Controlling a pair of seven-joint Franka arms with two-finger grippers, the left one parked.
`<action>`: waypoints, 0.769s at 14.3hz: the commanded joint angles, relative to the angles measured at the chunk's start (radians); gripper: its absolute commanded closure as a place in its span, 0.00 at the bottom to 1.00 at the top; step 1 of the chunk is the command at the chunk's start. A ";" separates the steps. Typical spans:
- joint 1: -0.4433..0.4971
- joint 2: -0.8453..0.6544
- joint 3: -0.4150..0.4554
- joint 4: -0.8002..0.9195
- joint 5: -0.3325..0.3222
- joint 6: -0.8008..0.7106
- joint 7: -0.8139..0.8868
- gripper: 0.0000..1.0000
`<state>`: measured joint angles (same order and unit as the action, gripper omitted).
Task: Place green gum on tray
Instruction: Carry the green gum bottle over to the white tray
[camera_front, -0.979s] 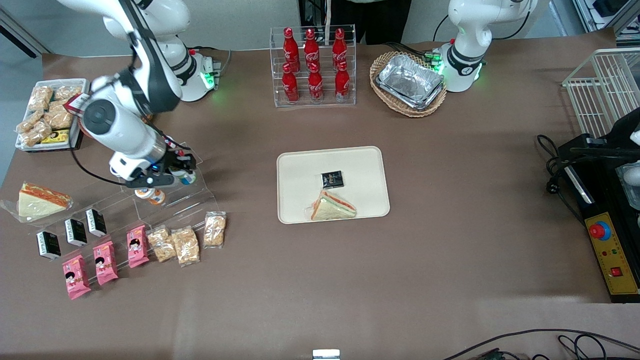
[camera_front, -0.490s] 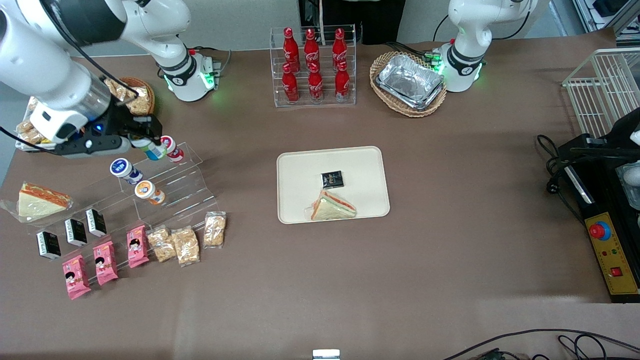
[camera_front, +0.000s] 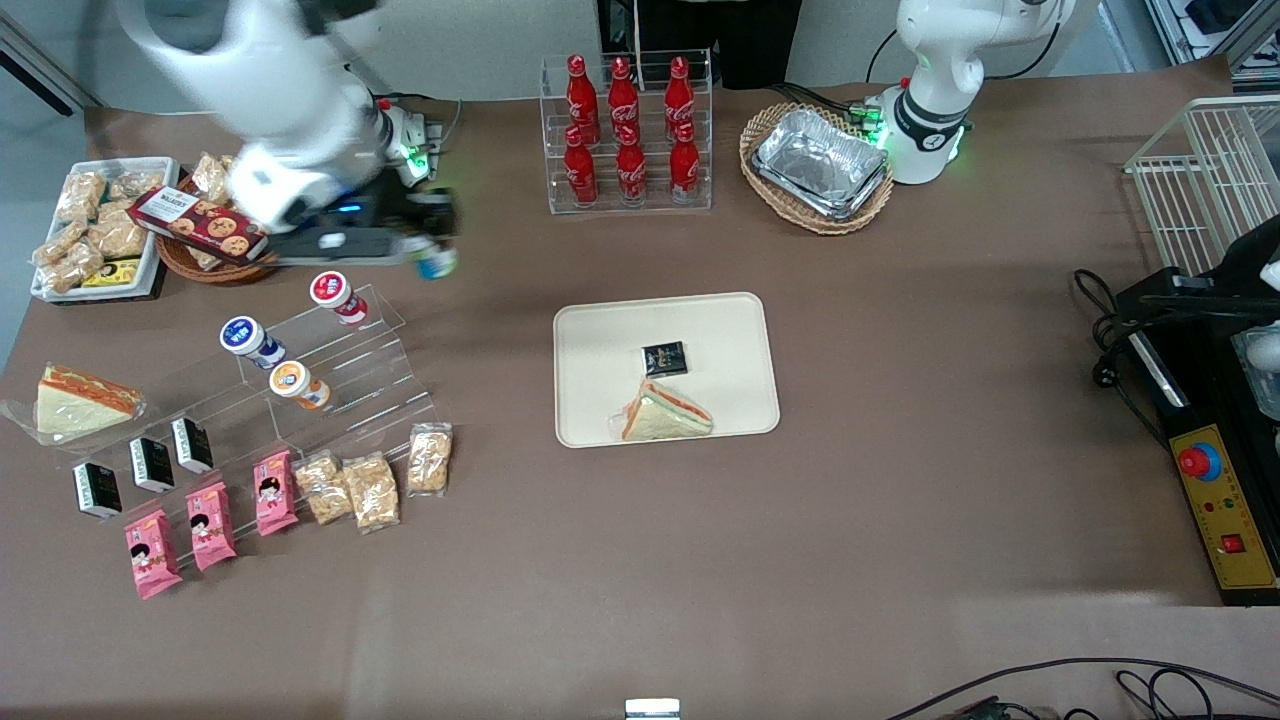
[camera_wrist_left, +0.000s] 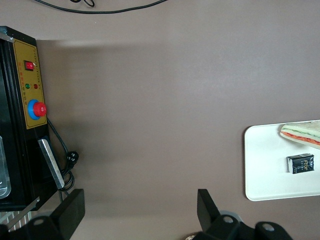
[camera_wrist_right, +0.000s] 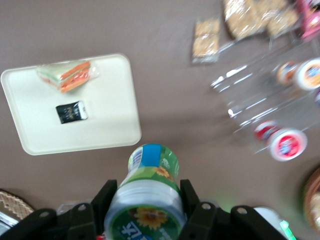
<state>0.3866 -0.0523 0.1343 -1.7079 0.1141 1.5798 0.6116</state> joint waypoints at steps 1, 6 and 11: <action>0.040 0.164 0.100 0.091 -0.004 0.073 0.169 1.00; 0.124 0.354 0.126 0.037 -0.065 0.342 0.213 1.00; 0.153 0.505 0.126 -0.080 -0.148 0.601 0.235 1.00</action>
<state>0.5376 0.4009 0.2580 -1.7103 -0.0053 2.0152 0.8275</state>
